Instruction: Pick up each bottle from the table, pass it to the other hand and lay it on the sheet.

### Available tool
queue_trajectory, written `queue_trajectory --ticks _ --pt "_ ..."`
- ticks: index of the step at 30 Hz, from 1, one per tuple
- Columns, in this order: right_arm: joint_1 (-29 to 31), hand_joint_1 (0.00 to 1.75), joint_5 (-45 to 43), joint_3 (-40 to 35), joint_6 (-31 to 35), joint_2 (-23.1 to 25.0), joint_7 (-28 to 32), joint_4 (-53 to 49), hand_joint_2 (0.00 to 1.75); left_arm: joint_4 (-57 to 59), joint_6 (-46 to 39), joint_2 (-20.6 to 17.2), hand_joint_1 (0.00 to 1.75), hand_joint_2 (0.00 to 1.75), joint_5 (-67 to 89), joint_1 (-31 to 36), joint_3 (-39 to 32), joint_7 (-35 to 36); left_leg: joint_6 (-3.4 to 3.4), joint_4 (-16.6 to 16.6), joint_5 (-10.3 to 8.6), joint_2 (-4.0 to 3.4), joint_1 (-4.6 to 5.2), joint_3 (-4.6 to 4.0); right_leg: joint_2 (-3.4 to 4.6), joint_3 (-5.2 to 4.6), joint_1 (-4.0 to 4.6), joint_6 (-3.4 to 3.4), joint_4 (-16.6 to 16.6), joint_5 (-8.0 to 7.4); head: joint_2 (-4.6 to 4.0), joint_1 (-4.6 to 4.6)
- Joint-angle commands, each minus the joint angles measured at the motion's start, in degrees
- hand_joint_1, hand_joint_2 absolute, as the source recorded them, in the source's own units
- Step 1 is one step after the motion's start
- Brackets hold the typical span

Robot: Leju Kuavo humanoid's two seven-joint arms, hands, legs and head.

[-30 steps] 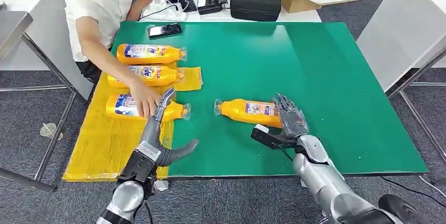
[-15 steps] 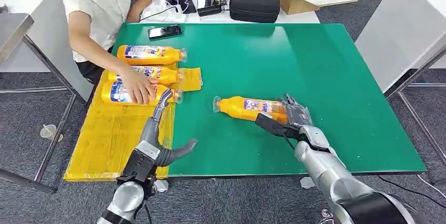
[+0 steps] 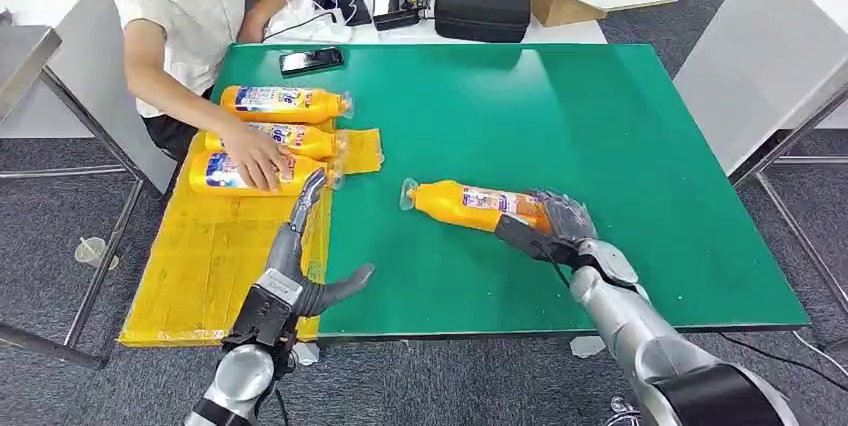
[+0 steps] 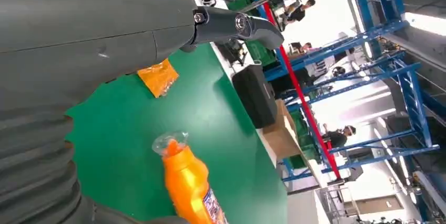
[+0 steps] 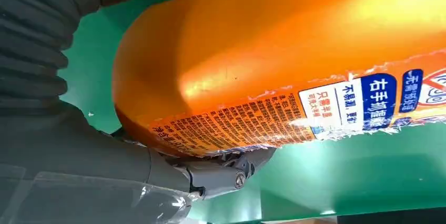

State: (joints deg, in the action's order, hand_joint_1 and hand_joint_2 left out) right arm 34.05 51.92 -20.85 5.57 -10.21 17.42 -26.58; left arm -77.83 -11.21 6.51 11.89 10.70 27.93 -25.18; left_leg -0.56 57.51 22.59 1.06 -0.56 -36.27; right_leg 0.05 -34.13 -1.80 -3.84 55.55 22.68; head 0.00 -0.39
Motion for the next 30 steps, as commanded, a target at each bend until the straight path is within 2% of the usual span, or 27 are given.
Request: queue_trajectory --ticks 1,4,7,9,10,16,17,19,20,23,26,30 --pt "-3.50 1.75 -8.91 6.24 2.39 3.90 8.79 -0.28 1.75 2.26 -0.27 0.08 0.00 1.75 -1.31 1.30 -1.12 -0.98 0.03 -0.04 0.07 -0.06 -0.08 0.19 -0.04 0.23 0.13 0.25 -0.09 0.06 0.00 0.00" --pt "-6.03 1.75 -12.15 7.88 3.61 5.14 12.26 -4.21 1.75 0.96 0.47 1.73 0.00 1.75 -6.09 -0.34 -2.55 -1.70 0.02 -0.03 0.06 -0.11 -0.11 0.07 0.05 0.11 0.09 0.16 -0.07 0.02 0.00 0.00" --pt "-9.78 1.75 -17.29 9.51 1.91 6.66 14.77 -10.79 1.75 -0.15 2.14 3.33 0.00 1.75 -14.38 -2.14 -3.79 -1.44 0.02 -0.01 0.16 -0.17 -0.13 0.14 0.07 0.20 0.13 0.25 -0.06 0.10 0.00 0.00" --pt "-12.76 1.75 -23.55 11.07 -1.86 7.86 19.11 -16.56 1.75 -0.16 5.16 4.25 0.00 1.75 -24.14 -3.05 -4.63 -0.64 0.02 0.01 0.15 -0.13 -0.12 0.06 0.05 0.14 0.12 0.24 -0.03 0.11 0.00 0.00" --pt "-14.09 1.75 -24.92 10.85 -2.33 8.36 18.98 -19.26 1.75 -0.10 5.36 4.13 0.00 1.75 -25.78 -3.25 -4.13 -0.64 0.01 -0.02 0.07 -0.01 -0.08 -0.11 0.02 -0.01 0.06 0.14 -0.02 0.06 0.00 0.00" --pt "-14.10 1.75 -24.97 10.81 -2.38 8.22 18.87 -19.42 1.75 -0.08 5.33 4.02 0.00 1.75 -25.86 -3.15 -4.18 -0.65 0.01 0.00 0.10 0.00 -0.06 -0.26 0.00 -0.16 0.04 0.17 0.01 0.10 0.00 0.00" --pt "-14.61 1.75 -27.53 11.36 -4.19 8.68 20.49 -20.71 1.75 -0.23 7.10 4.28 0.00 1.75 -29.56 -3.54 -4.77 -0.54 0.01 0.03 0.14 -0.02 -0.09 -0.22 0.00 -0.11 0.07 0.22 0.02 0.13 0.00 0.00" --pt "-16.78 1.75 -30.72 11.39 -5.35 10.02 21.97 -25.50 1.75 -0.56 9.51 4.39 0.00 1.75 -35.38 -4.47 -5.70 0.09 0.01 0.04 0.15 -0.04 -0.08 -0.23 0.02 -0.12 0.07 0.24 0.03 0.14 0.00 0.00" --pt "-18.61 1.75 -33.99 11.52 -7.50 11.17 21.86 -29.36 1.75 -1.28 10.22 4.50 0.00 1.75 -37.19 -5.18 -6.36 -1.15 0.02 0.04 0.20 -0.10 -0.10 -0.16 0.05 -0.06 0.09 0.29 0.02 0.17 0.00 0.02" --pt "-22.00 1.75 -37.04 9.56 -7.72 12.00 20.14 -35.54 1.75 -3.61 9.95 4.63 0.00 1.75 -36.79 -6.51 -6.85 -3.72 0.03 0.03 0.18 -0.10 -0.09 -0.25 0.07 -0.16 0.08 0.25 0.04 0.16 0.00 0.02" --pt "-23.10 1.62 -37.91 8.90 -6.99 11.92 19.85 -35.83 1.75 -4.97 10.93 4.32 0.00 1.75 -36.58 -7.37 -5.35 -3.28 0.04 0.06 0.27 -0.15 -0.12 -0.17 0.10 -0.12 0.12 0.30 0.06 0.23 0.00 0.00" --pt "-21.49 1.75 -37.45 5.86 -8.81 11.82 20.06 -32.10 1.75 -0.75 13.21 2.74 0.00 1.75 -33.04 -5.28 -1.11 -2.52 0.01 0.02 0.21 -0.04 -0.11 -0.21 0.00 -0.12 0.11 0.28 0.00 0.21 0.00 0.00"
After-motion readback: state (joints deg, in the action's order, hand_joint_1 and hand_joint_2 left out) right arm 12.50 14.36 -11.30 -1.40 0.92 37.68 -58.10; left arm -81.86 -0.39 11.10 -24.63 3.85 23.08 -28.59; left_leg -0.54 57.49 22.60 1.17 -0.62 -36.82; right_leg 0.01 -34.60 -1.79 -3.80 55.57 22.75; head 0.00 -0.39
